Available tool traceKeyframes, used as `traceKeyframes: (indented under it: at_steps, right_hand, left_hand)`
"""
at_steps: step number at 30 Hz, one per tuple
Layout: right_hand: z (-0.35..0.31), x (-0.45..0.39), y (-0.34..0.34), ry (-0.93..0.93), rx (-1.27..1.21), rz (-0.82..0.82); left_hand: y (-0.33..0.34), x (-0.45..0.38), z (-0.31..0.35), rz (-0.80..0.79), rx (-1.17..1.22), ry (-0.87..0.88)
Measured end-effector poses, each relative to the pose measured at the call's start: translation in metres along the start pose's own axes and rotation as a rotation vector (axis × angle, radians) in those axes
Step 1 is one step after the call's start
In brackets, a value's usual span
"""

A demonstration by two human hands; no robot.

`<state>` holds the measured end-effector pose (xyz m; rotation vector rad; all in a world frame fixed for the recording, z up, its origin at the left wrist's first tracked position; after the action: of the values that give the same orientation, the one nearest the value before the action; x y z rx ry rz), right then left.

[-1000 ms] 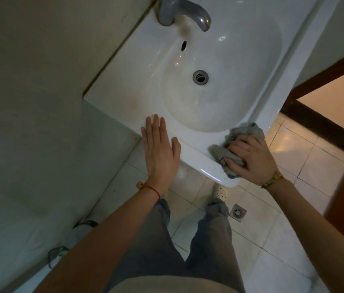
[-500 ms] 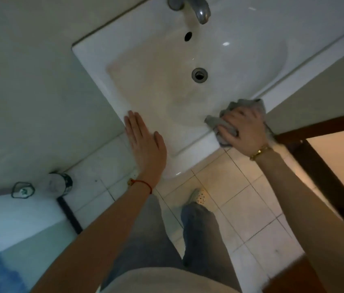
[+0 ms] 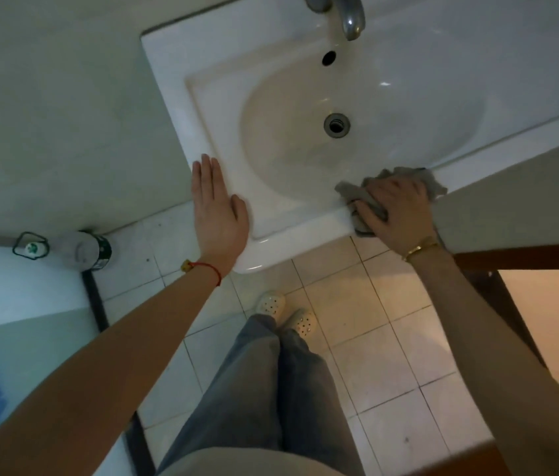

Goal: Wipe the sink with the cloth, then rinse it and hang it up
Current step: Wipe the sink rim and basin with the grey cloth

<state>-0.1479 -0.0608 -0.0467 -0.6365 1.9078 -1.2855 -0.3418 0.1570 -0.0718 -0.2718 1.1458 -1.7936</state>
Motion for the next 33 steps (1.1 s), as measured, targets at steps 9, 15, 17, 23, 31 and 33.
traceKeyframes:
  at_steps: [9,15,17,23,31,33]
  right_hand:
    - [-0.115,0.018,0.022,-0.111,-0.176,-0.039]
    - [-0.027,0.007,0.006,-0.047,-0.102,-0.082]
    - [0.014,-0.001,-0.005,0.093,-0.018,-0.025]
    - [-0.065,-0.007,0.023,-0.033,-0.097,-0.096]
    - [0.002,-0.016,0.015,-0.355,-0.214,-0.230]
    - [0.065,-0.028,0.012,-0.299,-0.118,-0.234]
  left_hand:
    - [0.001,0.002,0.002,-0.025,-0.019,0.017]
    - [-0.001,0.002,0.000,-0.054,-0.025,0.013]
    - [0.000,0.002,0.002,-0.044,-0.039,0.006]
    - [0.003,0.002,0.004,-0.021,-0.019,-0.036]
    - [0.004,0.003,0.005,0.000,-0.103,-0.080]
    - [0.004,0.004,0.010,0.019,-0.136,-0.087]
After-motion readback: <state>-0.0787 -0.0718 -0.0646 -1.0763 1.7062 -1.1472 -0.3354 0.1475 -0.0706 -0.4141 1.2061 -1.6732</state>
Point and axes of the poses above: each hand's wrist, its own x-axis away from the middle knuckle, its own y-axis out of the palm, z = x × y, the point moved 7 cm from there along -x, towards the middle knuckle, and after that the axes turned 14 degrees about z, right-handed, at the moved point
